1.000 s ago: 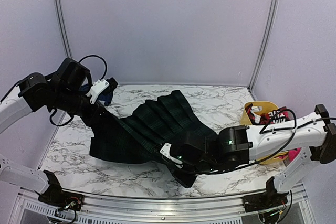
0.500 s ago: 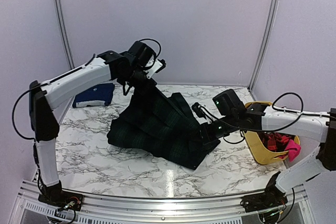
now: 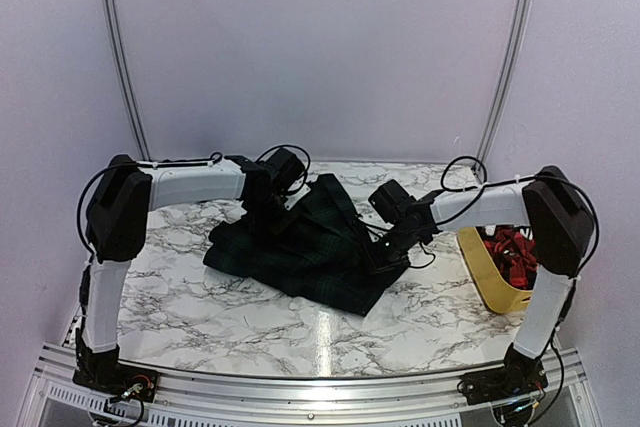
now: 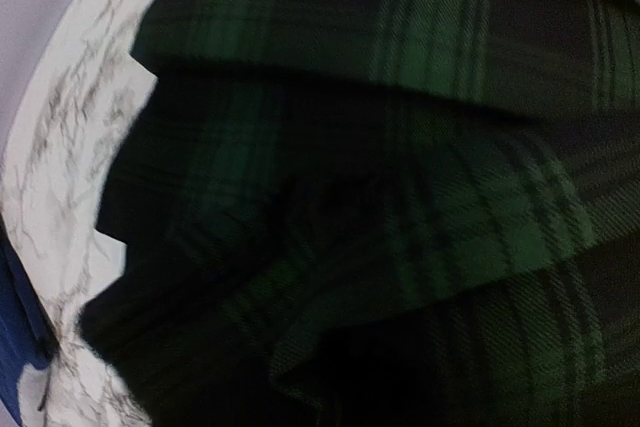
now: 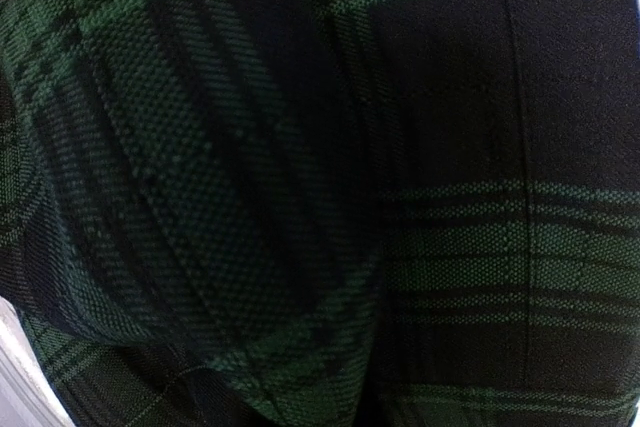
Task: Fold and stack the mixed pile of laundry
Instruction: Fold the flattened skirt at the center of the board.
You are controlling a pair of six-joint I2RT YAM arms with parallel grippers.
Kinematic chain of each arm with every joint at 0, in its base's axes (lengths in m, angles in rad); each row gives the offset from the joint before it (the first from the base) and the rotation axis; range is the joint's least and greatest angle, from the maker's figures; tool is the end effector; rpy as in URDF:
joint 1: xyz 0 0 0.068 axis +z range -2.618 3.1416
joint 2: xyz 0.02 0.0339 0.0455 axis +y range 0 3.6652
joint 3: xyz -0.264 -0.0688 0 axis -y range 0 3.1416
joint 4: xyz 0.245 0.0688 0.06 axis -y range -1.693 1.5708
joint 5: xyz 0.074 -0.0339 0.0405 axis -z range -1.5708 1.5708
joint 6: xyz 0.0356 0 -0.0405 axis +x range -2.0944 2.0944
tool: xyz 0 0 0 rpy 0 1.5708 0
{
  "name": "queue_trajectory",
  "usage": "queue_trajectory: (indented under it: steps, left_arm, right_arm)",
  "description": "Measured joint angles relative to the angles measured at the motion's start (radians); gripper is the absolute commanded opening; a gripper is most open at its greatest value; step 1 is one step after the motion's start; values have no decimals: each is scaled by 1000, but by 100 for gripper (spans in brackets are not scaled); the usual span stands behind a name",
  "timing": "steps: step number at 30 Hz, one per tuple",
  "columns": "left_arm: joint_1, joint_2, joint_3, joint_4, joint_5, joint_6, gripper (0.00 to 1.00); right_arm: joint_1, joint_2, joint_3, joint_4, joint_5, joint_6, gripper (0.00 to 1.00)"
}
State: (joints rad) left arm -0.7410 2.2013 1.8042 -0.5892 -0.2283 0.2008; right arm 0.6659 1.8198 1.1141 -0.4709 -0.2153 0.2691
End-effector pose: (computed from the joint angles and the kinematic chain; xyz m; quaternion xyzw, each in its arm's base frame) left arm 0.3631 -0.3213 0.1967 0.4024 0.8627 0.0287 0.3050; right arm 0.2723 0.2236 0.1557 -0.2128 0.9517 0.1818 0.1263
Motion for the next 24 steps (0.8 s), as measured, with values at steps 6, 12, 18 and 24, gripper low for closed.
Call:
queue_trajectory:
  steps: [6, 12, 18, 24]
  left_arm:
    - [3, -298, -383, 17, 20, -46, 0]
    - [3, -582, -429, 16, -15, -40, 0]
    - [2, -525, -248, 15, -88, 27, 0]
    - [-10, -285, 32, 5, -86, 129, 0]
  right_arm:
    - [88, 71, 100, 7, 2, -83, 0]
    - [186, -24, 34, 4, -70, -102, 0]
    - [165, -199, -13, -3, -158, -78, 0]
    - [92, -227, -103, 55, -260, -35, 0]
